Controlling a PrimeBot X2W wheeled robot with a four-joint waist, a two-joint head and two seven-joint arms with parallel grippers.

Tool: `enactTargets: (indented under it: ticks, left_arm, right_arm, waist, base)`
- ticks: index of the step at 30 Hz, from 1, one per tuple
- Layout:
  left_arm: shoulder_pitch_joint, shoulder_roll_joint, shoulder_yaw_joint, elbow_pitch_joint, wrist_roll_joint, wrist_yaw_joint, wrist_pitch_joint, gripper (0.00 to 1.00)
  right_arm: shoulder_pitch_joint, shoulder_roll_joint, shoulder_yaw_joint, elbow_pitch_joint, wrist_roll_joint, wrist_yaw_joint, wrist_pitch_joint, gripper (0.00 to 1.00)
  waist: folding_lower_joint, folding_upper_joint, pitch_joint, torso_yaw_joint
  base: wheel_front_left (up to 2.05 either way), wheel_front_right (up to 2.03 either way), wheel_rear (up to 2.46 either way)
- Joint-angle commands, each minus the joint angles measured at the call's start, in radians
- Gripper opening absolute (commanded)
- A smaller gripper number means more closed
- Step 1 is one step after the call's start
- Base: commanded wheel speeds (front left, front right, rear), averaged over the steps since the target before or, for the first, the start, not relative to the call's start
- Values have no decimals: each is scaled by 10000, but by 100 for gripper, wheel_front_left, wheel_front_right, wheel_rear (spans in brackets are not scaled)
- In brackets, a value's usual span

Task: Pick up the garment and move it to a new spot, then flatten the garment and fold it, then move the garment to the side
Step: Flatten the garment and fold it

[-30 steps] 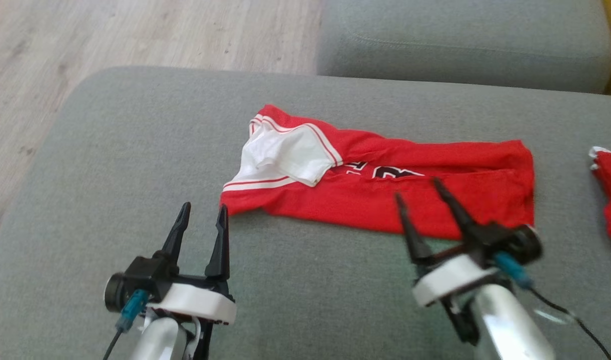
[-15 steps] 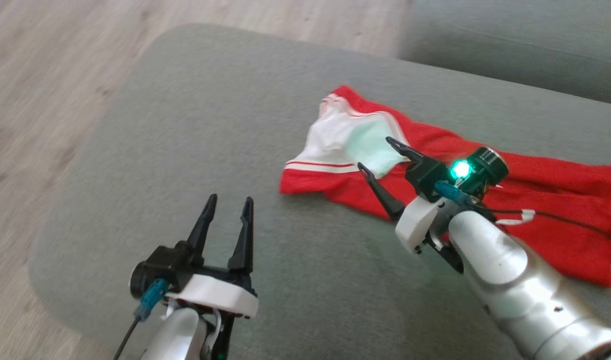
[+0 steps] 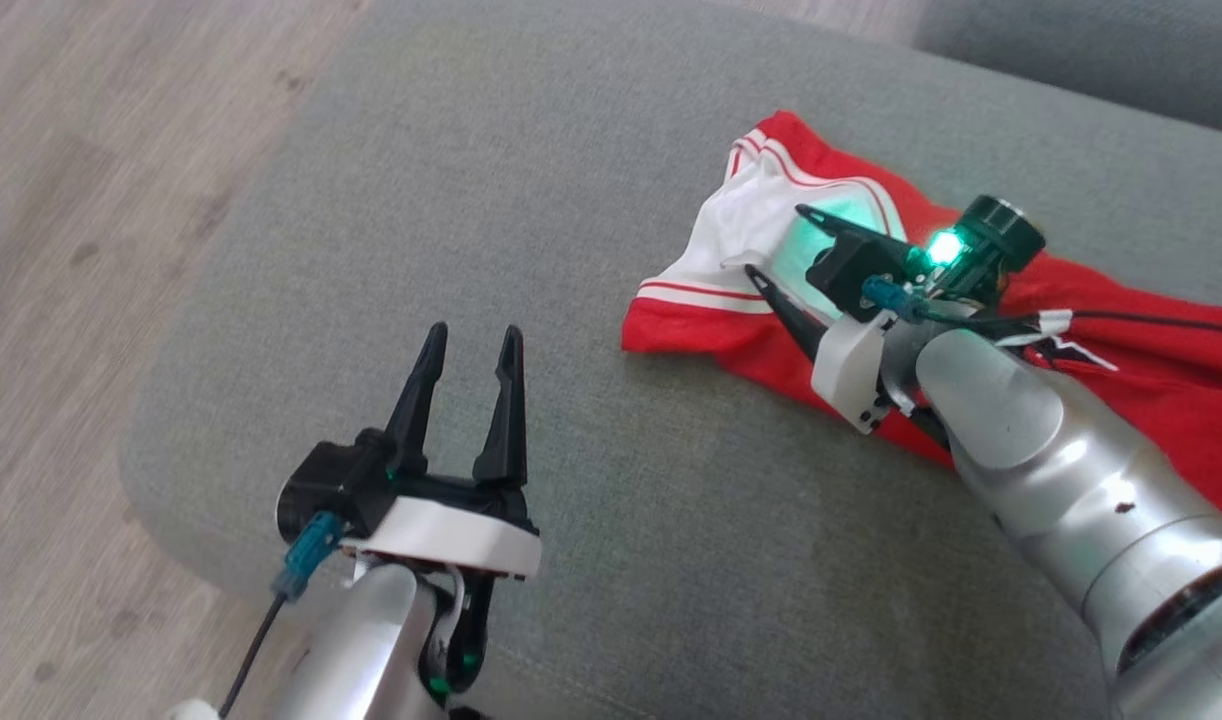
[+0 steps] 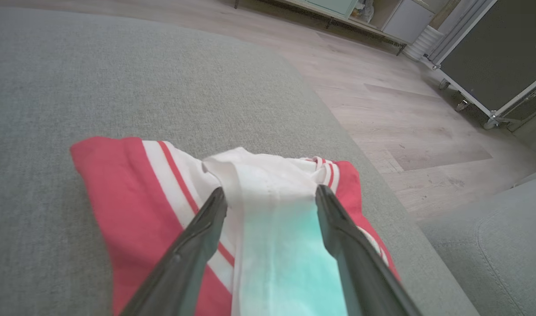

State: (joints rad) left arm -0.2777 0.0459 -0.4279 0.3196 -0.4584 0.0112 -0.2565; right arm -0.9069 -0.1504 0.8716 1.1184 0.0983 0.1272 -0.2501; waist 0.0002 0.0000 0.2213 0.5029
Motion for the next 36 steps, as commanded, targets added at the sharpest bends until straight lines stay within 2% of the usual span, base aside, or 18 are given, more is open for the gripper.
enactTargets:
  ticks: [1,2,3,4,8,14,22,23,24,30,36]
  left_arm:
    - [-420,44,213,-398,-59,125,-53,100]
    - [-430,44,198,-438,-81,154,-53,100]
    - [-435,44,187,-472,-105,183,-53,100]
    - [-434,44,179,-504,-129,209,-53,100]
    - [-408,44,164,-562,-185,257,-53,100]
    - [-407,44,120,-634,-265,292,-53,100]
    - [-564,43,-204,-1080,-474,399,-53,100]
    - [-579,43,-261,-1131,-500,425,-53,100]
    - [-589,43,-310,-1169,-523,451,-53,100]
    - [-645,43,-358,-1194,-572,487,-53,100]
    - [-867,43,-296,-910,-530,340,-53,100]
  right_arm:
    - [-299,141,154,19,64,35,-107,100]
    - [-371,157,205,104,89,35,-109,84]
    - [-444,171,216,133,138,35,-110,1]
    - [-515,168,169,107,217,35,-111,0]
    - [-692,34,-35,-72,390,35,-113,0]
    - [-1221,-576,-650,-227,545,35,-115,0]
    - [-3671,-1849,-1208,706,41,35,-93,0]
    - [-4013,-1953,-1268,874,-90,35,-72,32]
    - [-4255,-1995,-1371,1062,-127,35,68,100]
    - [-4999,-2109,-1682,1559,-405,35,1046,100]
    - [-4772,-2192,-2212,1651,-536,35,720,100]
  waist:
    - [-2,0,210,105]
    - [-2,0,256,119]
    - [-2,0,292,127]
    - [-2,0,320,129]
    - [-2,0,382,118]
    - [-2,0,504,94]
    - [-2,0,1156,334]
    - [-2,0,1235,376]
    - [-2,0,1294,413]
    - [-2,0,1432,477]
    - [-2,0,1063,275]
  base:
    - [0,0,0]
    - [0,0,0]
    - [0,0,0]
    - [0,0,0]
    - [0,0,0]
    - [0,0,0]
    - [0,0,0]
    - [0,0,0]
    - [0,0,0]
    - [0,0,0]
    - [0,0,0]
